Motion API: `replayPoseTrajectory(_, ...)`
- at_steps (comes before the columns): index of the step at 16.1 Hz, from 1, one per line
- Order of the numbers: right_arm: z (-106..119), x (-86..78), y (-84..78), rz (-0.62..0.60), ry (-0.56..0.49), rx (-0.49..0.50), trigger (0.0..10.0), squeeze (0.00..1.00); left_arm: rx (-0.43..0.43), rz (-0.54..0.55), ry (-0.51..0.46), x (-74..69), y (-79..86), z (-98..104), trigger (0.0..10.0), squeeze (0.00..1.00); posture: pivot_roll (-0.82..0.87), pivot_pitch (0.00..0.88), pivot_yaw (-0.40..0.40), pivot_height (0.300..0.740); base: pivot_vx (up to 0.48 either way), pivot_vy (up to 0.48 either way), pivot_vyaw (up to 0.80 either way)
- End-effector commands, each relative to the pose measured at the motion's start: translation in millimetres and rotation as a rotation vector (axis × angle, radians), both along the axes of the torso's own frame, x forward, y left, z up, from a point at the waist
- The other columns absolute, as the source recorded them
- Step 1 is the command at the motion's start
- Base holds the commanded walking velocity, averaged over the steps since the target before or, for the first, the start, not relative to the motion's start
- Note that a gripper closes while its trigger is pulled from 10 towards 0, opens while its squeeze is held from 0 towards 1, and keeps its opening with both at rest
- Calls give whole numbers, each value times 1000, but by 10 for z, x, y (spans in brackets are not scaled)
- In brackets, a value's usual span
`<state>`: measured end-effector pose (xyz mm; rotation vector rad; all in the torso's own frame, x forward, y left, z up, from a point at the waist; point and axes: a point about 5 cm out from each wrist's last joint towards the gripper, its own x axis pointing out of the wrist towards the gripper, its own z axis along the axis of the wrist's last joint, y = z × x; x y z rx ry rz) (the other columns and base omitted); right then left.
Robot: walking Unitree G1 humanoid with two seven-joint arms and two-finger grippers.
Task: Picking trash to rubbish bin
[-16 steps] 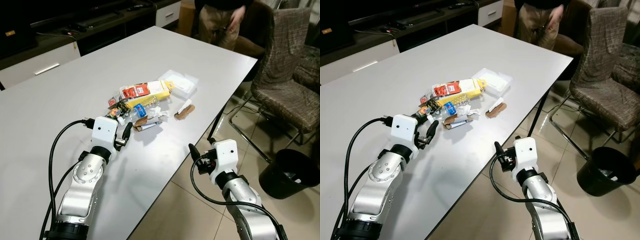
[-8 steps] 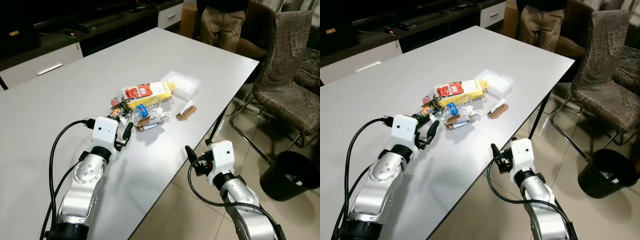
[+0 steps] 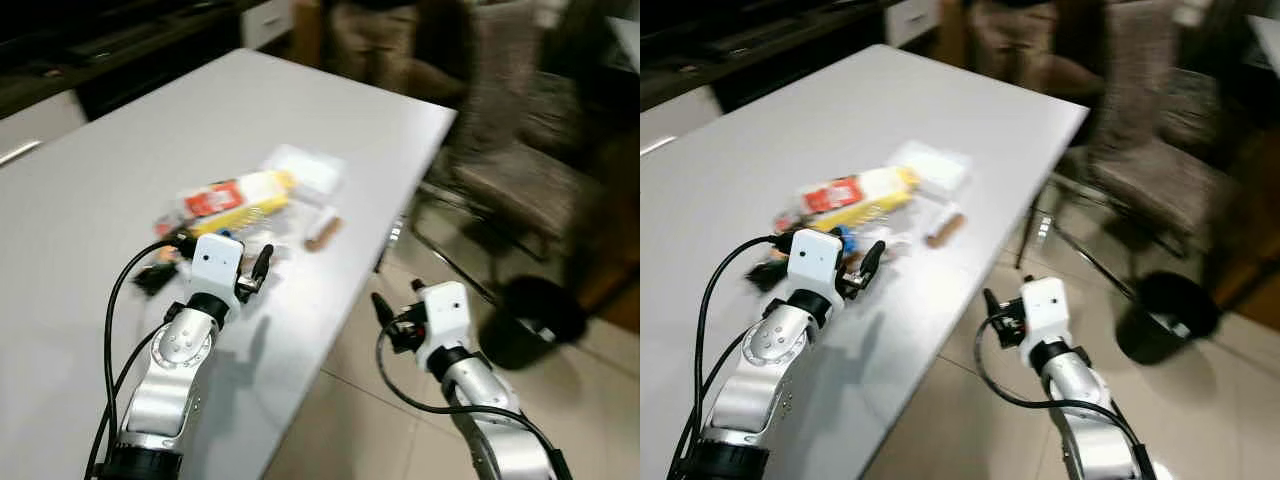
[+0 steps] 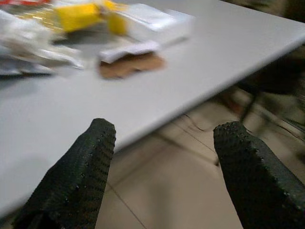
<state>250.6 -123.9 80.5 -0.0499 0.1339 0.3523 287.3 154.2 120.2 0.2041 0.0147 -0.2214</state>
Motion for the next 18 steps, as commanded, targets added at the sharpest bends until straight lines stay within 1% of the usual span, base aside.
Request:
replayPoseTrajectory(1, 3, 1, -36, -6, -1, -6, 10000, 0, -4, 1, -13, -9, 9, 33, 10000, 0, -80, 0, -39, 740, 296, 0, 0)
replayPoseTrajectory(3, 4, 1, -33, -3, -1, -7, 10000, 0, 0, 10, -14, -9, 20, 33, 10000, 0, -79, 0, -39, 740, 276, 0, 0)
replayPoseTrajectory(8, 4, 6, -28, -3, 0, -8, 10000, 0, -8, 34, -3, 9, 71, 24, 10000, 0, -79, 0, -37, 740, 0, 0, 0)
replayPoseTrajectory(10, 6, 10, -20, -2, 0, -9, 10000, 0, 7, 8, 5, 31, 50, 17, 10000, 0, -82, 0, -36, 740, 0, 0, 0)
replayPoseTrajectory(12, 8, 4, -25, 0, 0, -11, 10000, 0, 8, -14, 44, 48, 38, -24, 10000, 0, -83, 0, -38, 740, 0, 0, 0)
replayPoseTrajectory(13, -5, -9, -40, 8, 6, -20, 10000, 0, -63, -55, 80, 77, 14, -57, 10000, 1000, -86, 0, -43, 740, 0, 0, 0)
replayPoseTrajectory(14, -9, -12, -39, 16, 9, -23, 10000, 0, -67, -75, 85, 111, 1, -63, 10000, 1000, -88, 0, -45, 740, 0, 0, 0)
replayPoseTrajectory(16, 7, -9, -17, 48, 5, -35, 10000, 0, -48, -113, 93, 227, -37, -72, 10000, 1000, -94, 0, -50, 740, 0, 0, 0)
replayPoseTrajectory(17, 10, -7, -14, 53, 4, -36, 10000, 0, -42, -119, 95, 253, -44, -76, 10000, 1000, -94, 0, -50, 740, 0, 0, 0)
replayPoseTrajectory(18, 22, 1, -14, 60, 1, -38, 10000, 0, -26, -148, 108, 361, -73, -88, 10000, 1000, -100, 0, -52, 740, 0, 0, 0)
